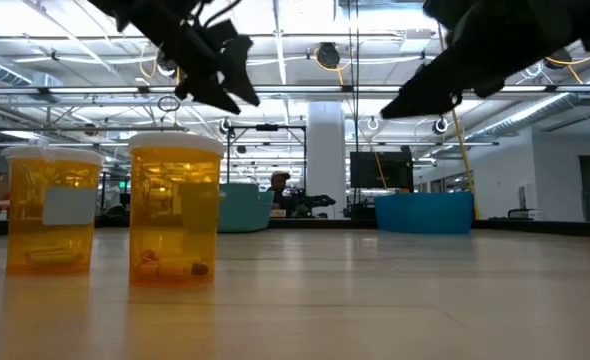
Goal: Pick and place medicine bottles into bin by pill shape (circle, oval)
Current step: Put the left big orange pill bottle into the green bin
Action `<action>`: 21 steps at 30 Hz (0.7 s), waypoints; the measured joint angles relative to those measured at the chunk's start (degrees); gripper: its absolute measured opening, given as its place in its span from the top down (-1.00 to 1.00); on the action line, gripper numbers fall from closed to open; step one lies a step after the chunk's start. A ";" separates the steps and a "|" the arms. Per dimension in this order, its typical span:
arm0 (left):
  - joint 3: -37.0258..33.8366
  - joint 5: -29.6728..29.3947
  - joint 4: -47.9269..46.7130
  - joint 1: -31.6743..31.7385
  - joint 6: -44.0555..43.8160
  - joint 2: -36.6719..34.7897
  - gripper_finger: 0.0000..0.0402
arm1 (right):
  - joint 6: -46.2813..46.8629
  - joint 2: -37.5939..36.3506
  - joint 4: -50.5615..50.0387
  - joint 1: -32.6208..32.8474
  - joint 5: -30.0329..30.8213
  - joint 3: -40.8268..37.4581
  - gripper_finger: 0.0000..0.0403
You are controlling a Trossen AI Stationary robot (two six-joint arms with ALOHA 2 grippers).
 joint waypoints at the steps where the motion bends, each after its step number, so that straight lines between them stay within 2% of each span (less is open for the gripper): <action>1: 0.00 0.00 -0.02 -1.50 0.03 -0.35 -0.36 | 1.02 2.54 2.39 0.13 -1.03 0.04 -0.56; 6: 0.00 0.92 0.43 -7.73 2.28 -0.53 -0.36 | 4.73 16.59 18.04 2.08 -5.64 0.03 -0.56; 9: 0.00 1.55 0.49 -10.74 2.55 -0.53 -0.36 | 4.75 24.86 25.51 3.13 -8.01 2.83 -0.56; 17: 0.02 1.66 0.54 -16.07 2.89 -1.42 -0.36 | 4.05 40.55 18.11 3.52 -15.15 20.24 -0.56; 21: 0.00 1.66 0.21 -18.51 1.42 -1.91 -0.36 | 4.28 45.63 17.29 4.28 -15.64 25.37 -0.56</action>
